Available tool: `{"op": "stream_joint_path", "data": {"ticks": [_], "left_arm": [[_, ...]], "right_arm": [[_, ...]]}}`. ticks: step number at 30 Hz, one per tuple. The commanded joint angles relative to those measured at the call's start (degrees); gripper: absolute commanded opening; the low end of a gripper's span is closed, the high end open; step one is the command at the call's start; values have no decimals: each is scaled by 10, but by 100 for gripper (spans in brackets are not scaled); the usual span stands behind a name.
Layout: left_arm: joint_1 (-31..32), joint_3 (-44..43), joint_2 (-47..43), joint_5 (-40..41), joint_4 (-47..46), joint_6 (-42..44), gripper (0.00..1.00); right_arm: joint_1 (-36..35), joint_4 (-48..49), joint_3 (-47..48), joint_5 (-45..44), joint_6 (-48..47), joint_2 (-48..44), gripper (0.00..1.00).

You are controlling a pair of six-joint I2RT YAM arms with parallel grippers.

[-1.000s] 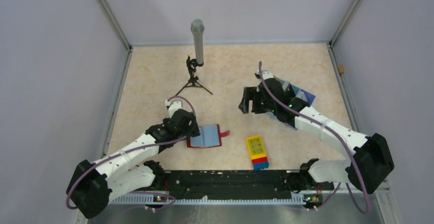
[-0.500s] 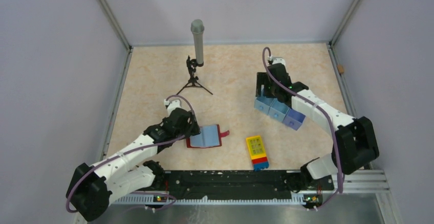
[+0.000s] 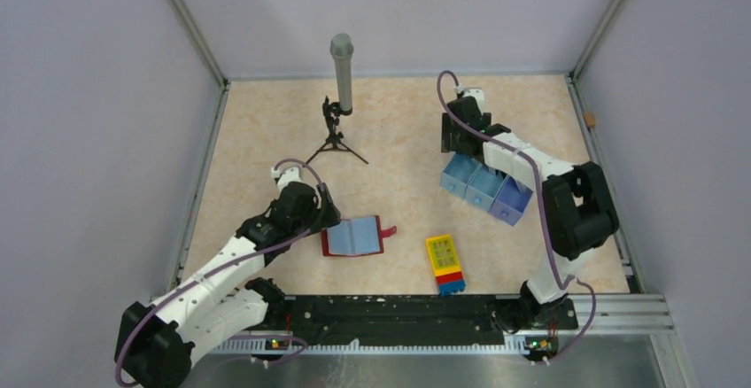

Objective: Put the credit cards into the card holder
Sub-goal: Pick up the credit card from the storage box.

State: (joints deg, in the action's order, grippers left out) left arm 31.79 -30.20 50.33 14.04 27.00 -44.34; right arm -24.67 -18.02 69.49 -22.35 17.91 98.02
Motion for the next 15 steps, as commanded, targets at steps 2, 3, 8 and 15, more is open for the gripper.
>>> {"op": "stream_joint_path", "data": {"ticks": [2,3,8,15], "left_arm": [[-23,-17,-19,-19,2,19,99],[-27,-14,-20,-21,2,20,99],[-40,-4,-26,-32,0,20,99],[-47,-1,-25,-39,-5,24,99]], "right_arm": [[13,21,49,-28,-10,38,67],[13,22,52,-29,-9,43,66],[14,23,61,-26,-4,54,57],[14,25,61,-23,0,42,45]]}}
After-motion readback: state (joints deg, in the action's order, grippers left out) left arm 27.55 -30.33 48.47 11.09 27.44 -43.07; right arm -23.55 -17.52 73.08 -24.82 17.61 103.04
